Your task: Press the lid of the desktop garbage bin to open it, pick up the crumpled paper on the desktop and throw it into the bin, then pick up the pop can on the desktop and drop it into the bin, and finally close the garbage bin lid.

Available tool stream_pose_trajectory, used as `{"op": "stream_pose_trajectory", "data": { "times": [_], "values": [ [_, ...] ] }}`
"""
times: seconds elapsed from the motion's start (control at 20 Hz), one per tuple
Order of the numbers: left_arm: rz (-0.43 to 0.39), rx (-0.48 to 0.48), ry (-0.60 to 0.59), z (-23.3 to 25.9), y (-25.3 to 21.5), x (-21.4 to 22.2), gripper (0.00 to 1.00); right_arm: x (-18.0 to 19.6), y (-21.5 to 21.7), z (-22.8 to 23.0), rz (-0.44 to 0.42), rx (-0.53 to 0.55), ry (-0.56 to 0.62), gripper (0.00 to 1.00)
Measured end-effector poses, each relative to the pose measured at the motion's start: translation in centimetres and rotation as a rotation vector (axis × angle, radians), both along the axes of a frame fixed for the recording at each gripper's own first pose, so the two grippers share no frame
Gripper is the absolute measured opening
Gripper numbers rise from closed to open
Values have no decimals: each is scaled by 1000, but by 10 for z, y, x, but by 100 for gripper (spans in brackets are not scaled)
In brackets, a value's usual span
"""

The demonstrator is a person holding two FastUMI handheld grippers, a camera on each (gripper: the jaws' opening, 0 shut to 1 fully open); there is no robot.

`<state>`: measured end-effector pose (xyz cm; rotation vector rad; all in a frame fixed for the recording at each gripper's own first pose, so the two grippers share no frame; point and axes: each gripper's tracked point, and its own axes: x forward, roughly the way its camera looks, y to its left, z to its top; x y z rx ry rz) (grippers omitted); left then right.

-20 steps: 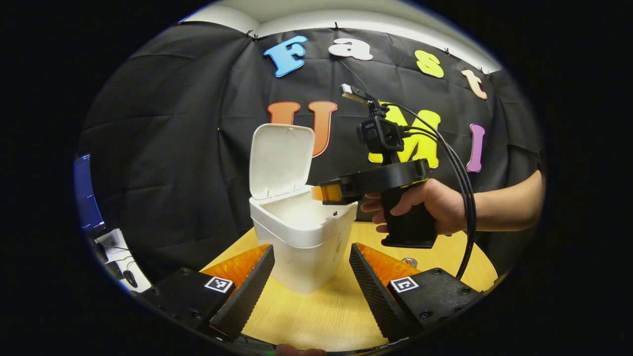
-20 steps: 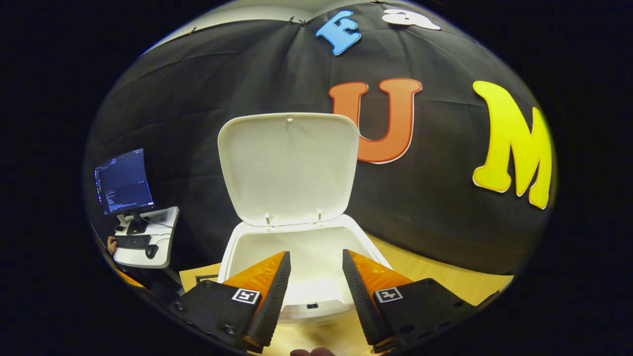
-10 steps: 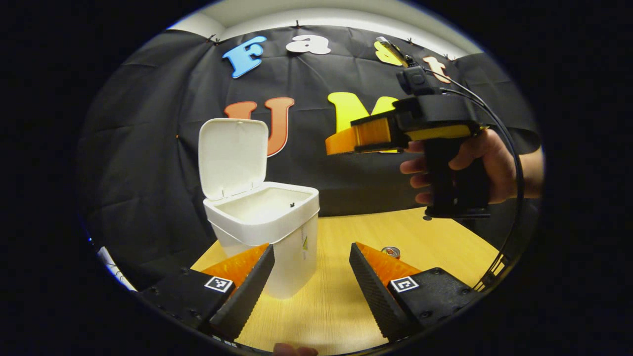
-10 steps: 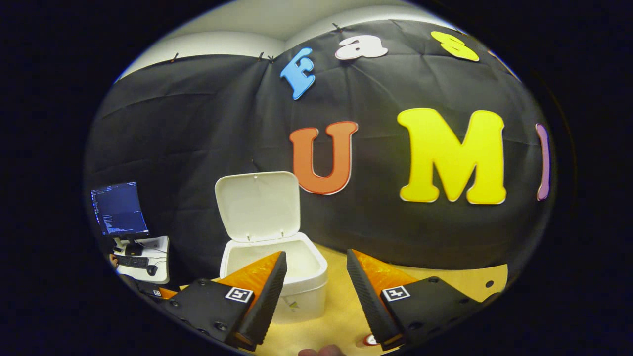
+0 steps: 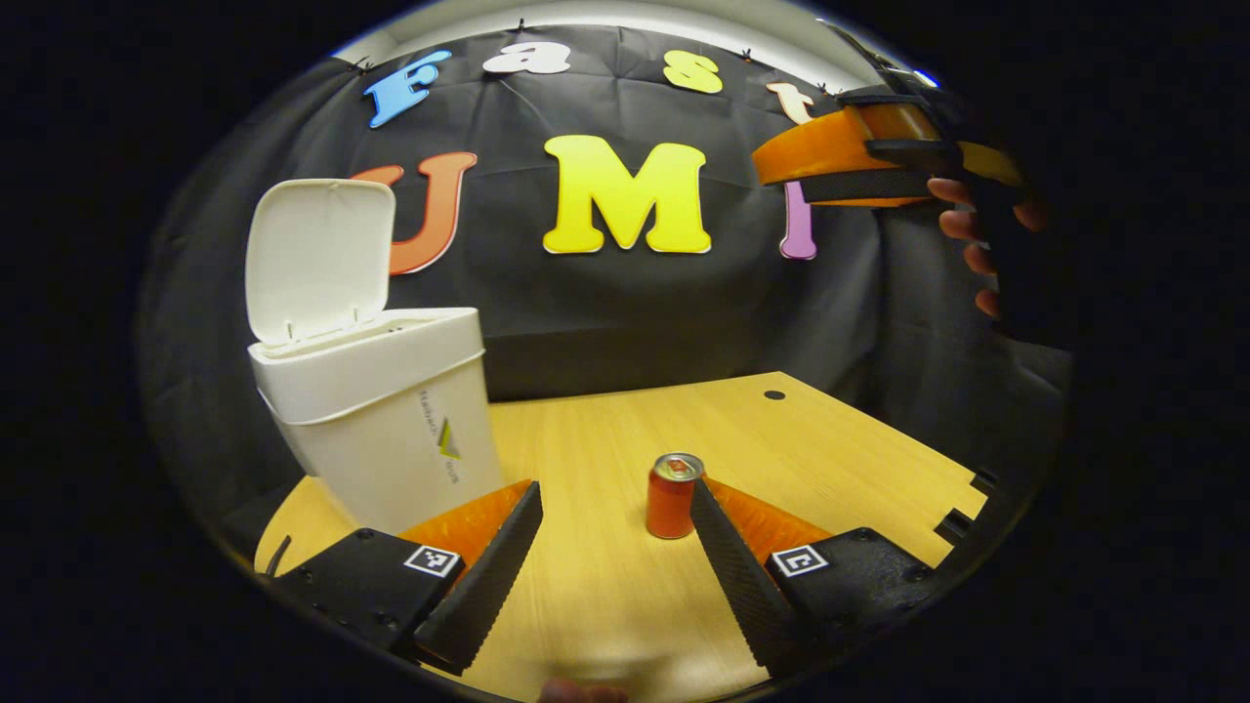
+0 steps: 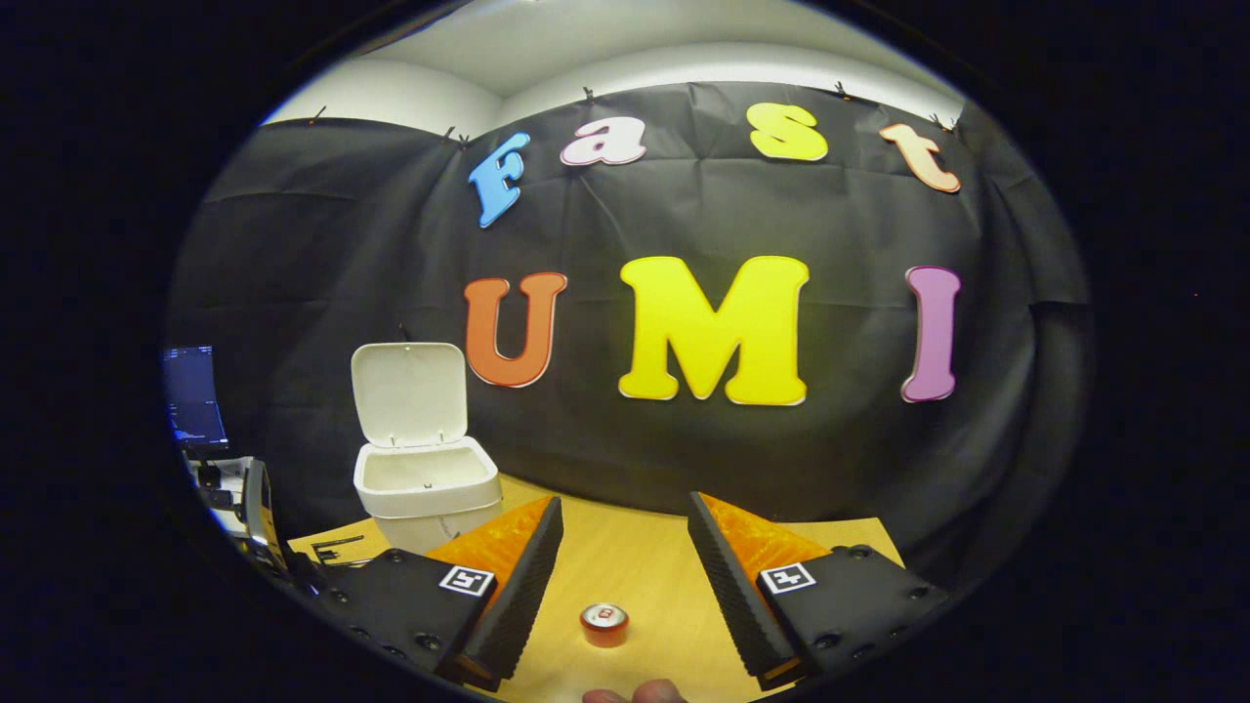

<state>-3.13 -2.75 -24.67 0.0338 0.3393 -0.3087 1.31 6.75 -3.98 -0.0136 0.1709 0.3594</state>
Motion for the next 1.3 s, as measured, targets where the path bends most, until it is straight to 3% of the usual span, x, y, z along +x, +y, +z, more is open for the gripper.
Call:
{"op": "stream_pose_trajectory", "data": {
  "times": [0.3, 0.55, 0.75, 1.3],
  "values": [
    [-43, -12, 55, -60, -40, 27, 100, -33, -88, -4, -142, 2, -2, 83],
    [-49, 16, 103, -103, -60, 50, 100, -51, -135, -35, -235, -31, 63, 83],
    [-26, 22, 138, -128, -67, 69, 100, -60, -148, -55, -270, -13, 111, 83],
    [8, 40, 169, -157, -80, 105, 100, -57, -165, -78, -262, -18, 183, 83]
  ]
}}
